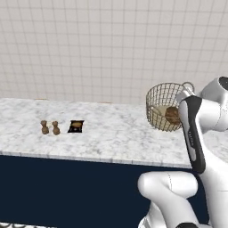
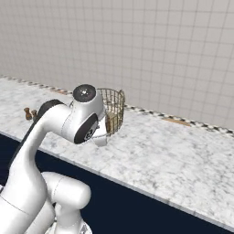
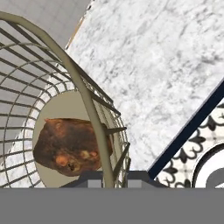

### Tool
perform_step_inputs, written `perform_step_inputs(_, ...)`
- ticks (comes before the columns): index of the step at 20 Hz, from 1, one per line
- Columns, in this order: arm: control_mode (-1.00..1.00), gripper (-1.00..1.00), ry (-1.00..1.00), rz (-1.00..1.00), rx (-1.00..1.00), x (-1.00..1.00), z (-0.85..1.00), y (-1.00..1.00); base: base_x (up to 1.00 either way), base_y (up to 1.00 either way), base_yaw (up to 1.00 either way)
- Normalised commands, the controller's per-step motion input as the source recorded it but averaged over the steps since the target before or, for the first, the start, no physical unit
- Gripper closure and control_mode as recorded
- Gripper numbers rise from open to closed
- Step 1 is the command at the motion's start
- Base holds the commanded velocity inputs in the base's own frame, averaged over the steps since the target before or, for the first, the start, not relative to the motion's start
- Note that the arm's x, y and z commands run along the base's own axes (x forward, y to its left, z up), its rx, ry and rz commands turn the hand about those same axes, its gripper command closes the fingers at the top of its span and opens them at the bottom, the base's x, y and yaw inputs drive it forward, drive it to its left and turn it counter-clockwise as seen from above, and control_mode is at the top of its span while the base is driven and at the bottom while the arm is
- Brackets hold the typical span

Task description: Open the cabinet, pick up the bread from the cabinet and place it in the basket. Then move the basket to the dining counter.

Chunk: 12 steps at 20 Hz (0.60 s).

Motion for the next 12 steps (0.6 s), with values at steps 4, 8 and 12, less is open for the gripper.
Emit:
perform_step_inputs(4,-1.0,1.0,0.06,0.02,0.0,1.0,-0.77,-0.21,0.0,0.0,0.0)
perform_step_inputs(8,-1.0,1.0,0.02,0.02,0.0,1.0,-0.69,-0.19,0.0,0.0,0.0)
perform_step_inputs(12,-1.0,1.0,0.03,0.02,0.0,0.98,-0.7,-0.2,0.0,0.0,0.0)
